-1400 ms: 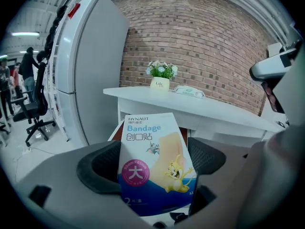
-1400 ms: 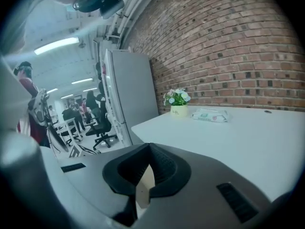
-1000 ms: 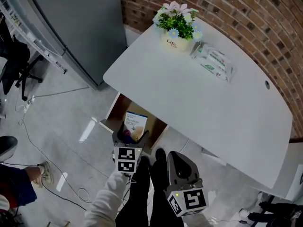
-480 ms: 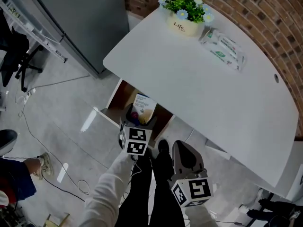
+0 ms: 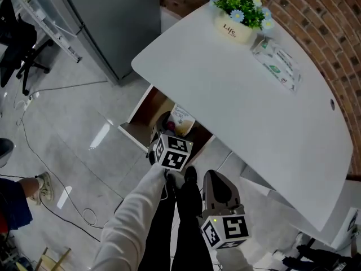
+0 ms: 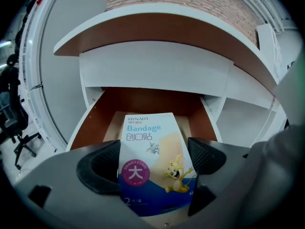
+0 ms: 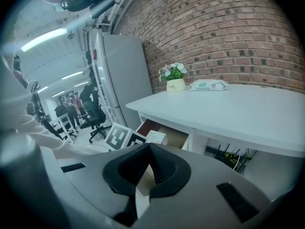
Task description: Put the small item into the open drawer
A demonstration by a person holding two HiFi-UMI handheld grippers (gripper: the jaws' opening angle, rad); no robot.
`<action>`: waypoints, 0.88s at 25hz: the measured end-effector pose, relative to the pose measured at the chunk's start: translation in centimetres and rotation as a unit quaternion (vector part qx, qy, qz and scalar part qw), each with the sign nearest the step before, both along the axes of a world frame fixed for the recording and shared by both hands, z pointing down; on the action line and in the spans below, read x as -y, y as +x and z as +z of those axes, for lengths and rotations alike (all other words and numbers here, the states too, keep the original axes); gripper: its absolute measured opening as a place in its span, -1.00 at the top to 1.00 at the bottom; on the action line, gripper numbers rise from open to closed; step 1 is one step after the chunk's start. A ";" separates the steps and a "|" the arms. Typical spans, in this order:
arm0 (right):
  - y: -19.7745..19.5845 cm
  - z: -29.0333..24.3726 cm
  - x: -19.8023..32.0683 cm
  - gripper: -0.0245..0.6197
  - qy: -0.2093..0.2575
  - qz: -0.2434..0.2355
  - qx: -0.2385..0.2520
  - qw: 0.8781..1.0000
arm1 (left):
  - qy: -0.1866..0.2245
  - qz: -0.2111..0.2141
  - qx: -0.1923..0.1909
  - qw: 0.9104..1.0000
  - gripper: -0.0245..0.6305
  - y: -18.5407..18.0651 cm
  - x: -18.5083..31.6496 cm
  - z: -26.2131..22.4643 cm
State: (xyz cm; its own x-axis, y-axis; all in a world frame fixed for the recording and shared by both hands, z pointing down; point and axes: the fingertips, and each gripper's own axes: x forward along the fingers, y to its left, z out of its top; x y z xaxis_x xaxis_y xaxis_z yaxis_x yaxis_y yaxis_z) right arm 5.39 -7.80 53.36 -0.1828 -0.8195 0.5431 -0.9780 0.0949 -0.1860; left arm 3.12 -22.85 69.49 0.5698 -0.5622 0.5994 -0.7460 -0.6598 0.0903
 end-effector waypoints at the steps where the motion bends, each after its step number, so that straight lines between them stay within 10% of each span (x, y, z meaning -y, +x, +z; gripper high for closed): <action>1: -0.1 0.3 -0.1 0.84 -0.003 -0.001 0.000 1.000 | -0.001 0.006 0.005 1.000 -0.43 0.2 -0.1 0.5; 22: -1.0 2.5 0.2 0.84 -0.023 -0.013 -0.002 1.000 | -0.061 0.084 0.072 0.992 -0.43 2.7 -0.1 6.6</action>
